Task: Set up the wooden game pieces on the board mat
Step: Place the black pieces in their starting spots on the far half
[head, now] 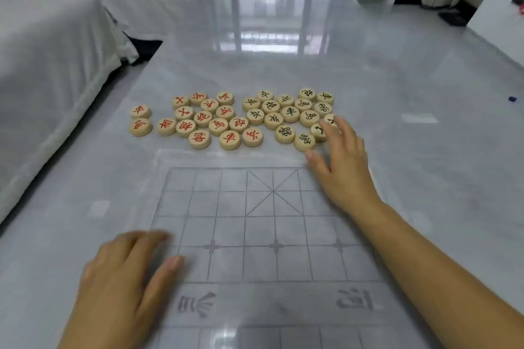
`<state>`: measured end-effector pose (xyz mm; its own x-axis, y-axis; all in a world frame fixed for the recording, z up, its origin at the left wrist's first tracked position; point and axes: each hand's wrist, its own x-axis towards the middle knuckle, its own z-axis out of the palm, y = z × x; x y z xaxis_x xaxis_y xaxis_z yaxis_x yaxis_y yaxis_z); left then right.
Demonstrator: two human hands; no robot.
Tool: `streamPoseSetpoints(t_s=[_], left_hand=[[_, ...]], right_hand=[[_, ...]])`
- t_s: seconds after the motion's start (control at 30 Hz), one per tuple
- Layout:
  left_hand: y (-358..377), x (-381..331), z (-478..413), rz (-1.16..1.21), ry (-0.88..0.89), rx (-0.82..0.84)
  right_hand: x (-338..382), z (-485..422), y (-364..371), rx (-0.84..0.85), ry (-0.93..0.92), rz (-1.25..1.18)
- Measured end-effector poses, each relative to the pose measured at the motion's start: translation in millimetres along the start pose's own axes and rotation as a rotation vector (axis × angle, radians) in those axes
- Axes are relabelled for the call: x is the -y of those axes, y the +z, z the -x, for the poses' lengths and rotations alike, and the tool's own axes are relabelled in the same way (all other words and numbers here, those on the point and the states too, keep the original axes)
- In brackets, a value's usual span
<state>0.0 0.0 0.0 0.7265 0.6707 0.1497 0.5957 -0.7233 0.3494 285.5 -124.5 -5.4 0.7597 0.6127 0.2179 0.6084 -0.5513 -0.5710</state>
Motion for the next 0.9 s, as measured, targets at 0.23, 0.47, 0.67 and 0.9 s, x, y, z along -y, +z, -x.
streamPoseSetpoints(t_s=[0.23, 0.47, 0.67, 0.9], left_hand=[[41.0, -3.8, -144.3, -0.058, 0.187, 0.066], [67.9, -32.3, -165.6, -0.105, 0.258, 0.147], [53.1, -26.4, -143.9, 0.099, 0.325, 0.088], [38.6, -19.1, -124.5, 0.21, 0.219, 0.082]], right_hand=[[-8.0, -26.6, 27.1, 0.133, -0.07, 0.222], [-5.7, -22.2, 17.8, 0.006, -0.026, 0.029], [0.1, -17.4, 11.2, 0.102, 0.039, 0.008], [-3.2, -15.3, -6.3, 0.293, 0.031, -0.004]])
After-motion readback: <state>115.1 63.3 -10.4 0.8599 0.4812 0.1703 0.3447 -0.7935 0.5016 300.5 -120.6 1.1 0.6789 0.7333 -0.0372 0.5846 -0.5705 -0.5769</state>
